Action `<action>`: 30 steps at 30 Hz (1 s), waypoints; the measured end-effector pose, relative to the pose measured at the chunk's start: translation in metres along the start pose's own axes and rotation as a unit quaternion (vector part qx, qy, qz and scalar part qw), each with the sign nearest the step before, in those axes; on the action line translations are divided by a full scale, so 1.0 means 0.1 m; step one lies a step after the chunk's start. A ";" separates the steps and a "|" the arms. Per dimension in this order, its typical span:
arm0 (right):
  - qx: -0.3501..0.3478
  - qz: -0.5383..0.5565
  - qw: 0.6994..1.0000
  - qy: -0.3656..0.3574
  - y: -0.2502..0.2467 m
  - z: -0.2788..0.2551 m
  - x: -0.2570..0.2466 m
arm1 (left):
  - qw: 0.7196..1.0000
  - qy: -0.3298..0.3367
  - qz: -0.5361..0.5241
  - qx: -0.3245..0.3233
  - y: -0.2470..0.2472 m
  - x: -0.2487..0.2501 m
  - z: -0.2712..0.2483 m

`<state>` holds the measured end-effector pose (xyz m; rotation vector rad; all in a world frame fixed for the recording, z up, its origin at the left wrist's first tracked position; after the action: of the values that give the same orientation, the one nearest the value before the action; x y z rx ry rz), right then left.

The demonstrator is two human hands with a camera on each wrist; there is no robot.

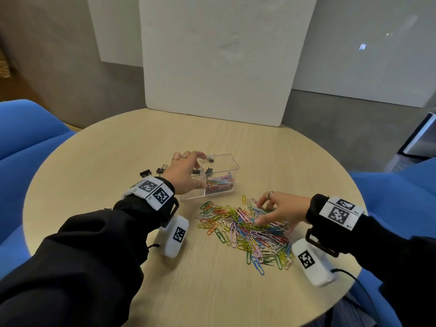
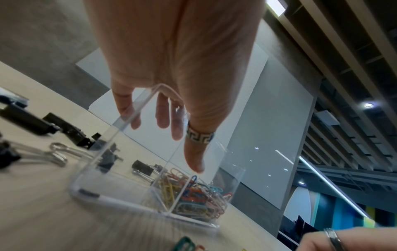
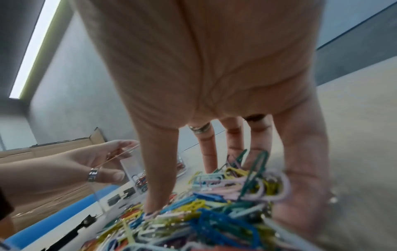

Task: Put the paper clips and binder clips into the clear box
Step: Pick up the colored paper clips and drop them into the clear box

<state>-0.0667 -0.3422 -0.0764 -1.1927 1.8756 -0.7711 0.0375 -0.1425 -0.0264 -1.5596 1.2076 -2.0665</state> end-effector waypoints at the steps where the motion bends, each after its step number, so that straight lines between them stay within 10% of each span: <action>1: 0.009 -0.007 1.000 -0.016 0.00 0.01 -0.06 | 1.000 0.001 0.000 0.000 0.00 0.00 0.00; 30: 0.260 -0.077 0.952 -0.145 -1.14 0.05 -0.97 | 1.000 0.007 0.002 0.006 0.00 -0.01 0.01</action>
<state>0.0154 -0.2969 0.0402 -1.0461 1.2436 -1.0333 0.0390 -0.1422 -0.0268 -1.5391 1.1990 -2.0824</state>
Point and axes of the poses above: each hand's wrist, its own z-axis towards the middle knuckle, its own y-axis out of the palm, x = y × z, the point moved 9 cm from there along z, towards the middle knuckle, and after that the axes turned 11 degrees about -z, right-handed, at the moved point
